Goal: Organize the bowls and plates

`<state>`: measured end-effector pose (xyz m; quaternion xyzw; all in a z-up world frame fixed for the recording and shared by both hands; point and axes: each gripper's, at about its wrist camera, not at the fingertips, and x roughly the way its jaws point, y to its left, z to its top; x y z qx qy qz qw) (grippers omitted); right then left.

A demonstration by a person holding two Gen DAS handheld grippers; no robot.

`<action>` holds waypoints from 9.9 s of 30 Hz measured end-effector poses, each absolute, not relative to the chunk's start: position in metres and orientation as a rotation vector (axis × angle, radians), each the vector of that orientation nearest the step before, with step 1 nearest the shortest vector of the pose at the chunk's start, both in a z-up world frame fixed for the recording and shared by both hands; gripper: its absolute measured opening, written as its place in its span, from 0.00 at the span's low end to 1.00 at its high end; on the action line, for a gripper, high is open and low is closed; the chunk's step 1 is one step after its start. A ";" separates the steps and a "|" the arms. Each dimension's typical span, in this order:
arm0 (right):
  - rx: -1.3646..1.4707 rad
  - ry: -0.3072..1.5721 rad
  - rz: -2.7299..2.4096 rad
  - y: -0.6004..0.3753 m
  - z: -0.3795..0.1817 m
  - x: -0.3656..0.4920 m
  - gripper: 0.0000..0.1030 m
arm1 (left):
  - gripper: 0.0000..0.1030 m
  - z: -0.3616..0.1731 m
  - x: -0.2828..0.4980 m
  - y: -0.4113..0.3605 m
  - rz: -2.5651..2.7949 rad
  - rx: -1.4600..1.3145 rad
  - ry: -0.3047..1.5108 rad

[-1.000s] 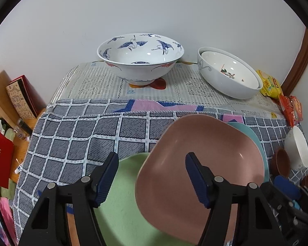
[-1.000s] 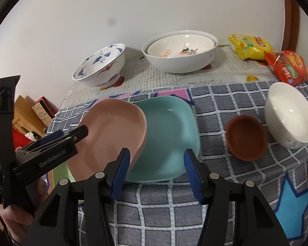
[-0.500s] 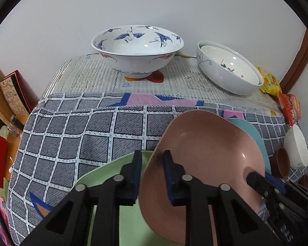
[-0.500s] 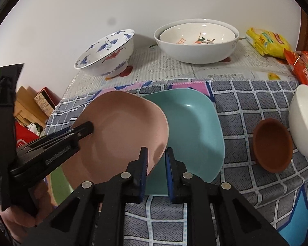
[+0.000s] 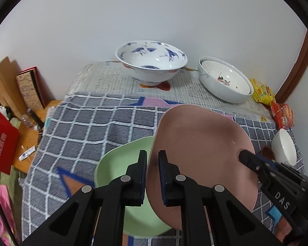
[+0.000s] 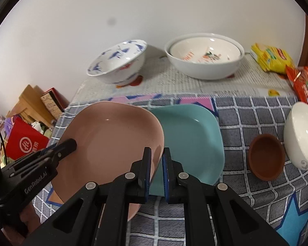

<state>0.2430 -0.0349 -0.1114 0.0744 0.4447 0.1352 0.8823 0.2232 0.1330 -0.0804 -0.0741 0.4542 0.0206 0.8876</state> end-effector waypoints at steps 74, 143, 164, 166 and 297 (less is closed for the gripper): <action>-0.002 0.863 0.216 -0.128 -0.100 0.256 0.40 | 0.45 -0.078 0.238 0.069 0.072 -0.053 0.977; 0.101 0.839 0.362 -0.064 -0.067 0.224 0.04 | 0.14 -0.039 0.225 0.093 0.062 -0.085 0.930; -0.005 0.915 0.457 0.035 -0.102 0.249 0.05 | 0.14 -0.094 0.227 0.186 0.167 -0.205 0.999; -0.011 0.929 0.453 0.036 -0.109 0.254 0.05 | 0.14 -0.101 0.232 0.186 0.164 -0.207 1.011; 0.359 0.872 -0.100 -0.344 -0.131 0.150 0.08 | 0.08 -0.098 0.253 -0.066 -0.219 -0.052 1.033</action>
